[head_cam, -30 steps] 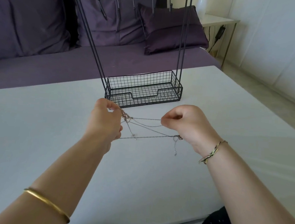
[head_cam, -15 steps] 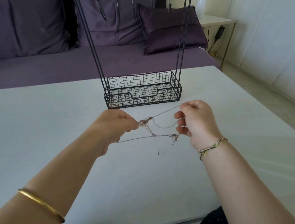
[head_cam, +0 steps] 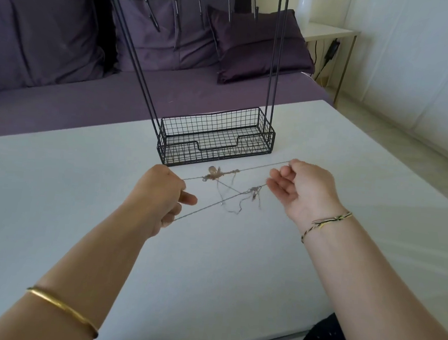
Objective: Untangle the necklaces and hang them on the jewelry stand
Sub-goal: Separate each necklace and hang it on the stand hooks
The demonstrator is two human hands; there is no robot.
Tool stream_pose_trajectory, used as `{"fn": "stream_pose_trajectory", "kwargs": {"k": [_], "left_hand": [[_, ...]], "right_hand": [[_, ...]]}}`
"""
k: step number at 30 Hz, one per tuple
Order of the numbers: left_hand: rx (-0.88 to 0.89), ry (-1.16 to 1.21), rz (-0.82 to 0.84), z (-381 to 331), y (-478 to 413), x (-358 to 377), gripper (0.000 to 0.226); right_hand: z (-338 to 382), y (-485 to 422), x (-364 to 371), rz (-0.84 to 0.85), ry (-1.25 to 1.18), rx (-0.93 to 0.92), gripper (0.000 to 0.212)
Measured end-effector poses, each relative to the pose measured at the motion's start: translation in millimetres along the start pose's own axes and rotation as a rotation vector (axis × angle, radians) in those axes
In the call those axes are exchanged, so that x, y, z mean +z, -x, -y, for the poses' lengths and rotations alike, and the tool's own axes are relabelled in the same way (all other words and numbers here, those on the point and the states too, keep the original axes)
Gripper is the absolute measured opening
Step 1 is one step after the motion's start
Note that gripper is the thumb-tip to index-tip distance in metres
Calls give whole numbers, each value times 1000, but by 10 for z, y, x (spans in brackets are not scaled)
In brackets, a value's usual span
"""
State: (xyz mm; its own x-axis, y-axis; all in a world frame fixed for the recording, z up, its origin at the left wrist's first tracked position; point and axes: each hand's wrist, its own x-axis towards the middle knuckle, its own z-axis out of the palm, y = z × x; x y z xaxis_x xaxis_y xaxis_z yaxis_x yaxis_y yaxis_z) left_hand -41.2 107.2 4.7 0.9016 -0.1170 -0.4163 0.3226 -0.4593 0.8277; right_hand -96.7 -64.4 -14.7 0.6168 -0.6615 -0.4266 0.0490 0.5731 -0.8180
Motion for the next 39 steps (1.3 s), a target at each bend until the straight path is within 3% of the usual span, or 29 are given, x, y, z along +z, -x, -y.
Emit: {"fn": "stream_pose_trajectory", "kwargs": {"k": [2, 8, 10, 15, 19, 25, 36, 39], "left_hand": [[-40, 81, -13, 3, -18, -13, 16], [-140, 411, -23, -2, -58, -22, 18], [-132, 471, -54, 0, -73, -28, 20], [-87, 489, -157, 57, -132, -70, 19], [-108, 501, -167, 87, -141, -96, 16], [-45, 116, -131, 200, -139, -28, 14], [99, -784, 28, 417, -66, 192, 28], [346, -952, -57, 386, -19, 319, 34]], "right_hand": [[5, 1, -8, -11, -131, 53, 26], [-10, 24, -30, 18, -44, 72, 23], [8, 44, -43, 78, 99, 17, 22], [-23, 95, -59, 205, 770, -238, 22], [-92, 33, -54, 221, 760, -215, 13], [-92, 29, -25, 313, 764, -52, 30], [-47, 96, 38, 406, 745, 10, 19], [-69, 96, 36, 422, 747, 9, 20]]}}
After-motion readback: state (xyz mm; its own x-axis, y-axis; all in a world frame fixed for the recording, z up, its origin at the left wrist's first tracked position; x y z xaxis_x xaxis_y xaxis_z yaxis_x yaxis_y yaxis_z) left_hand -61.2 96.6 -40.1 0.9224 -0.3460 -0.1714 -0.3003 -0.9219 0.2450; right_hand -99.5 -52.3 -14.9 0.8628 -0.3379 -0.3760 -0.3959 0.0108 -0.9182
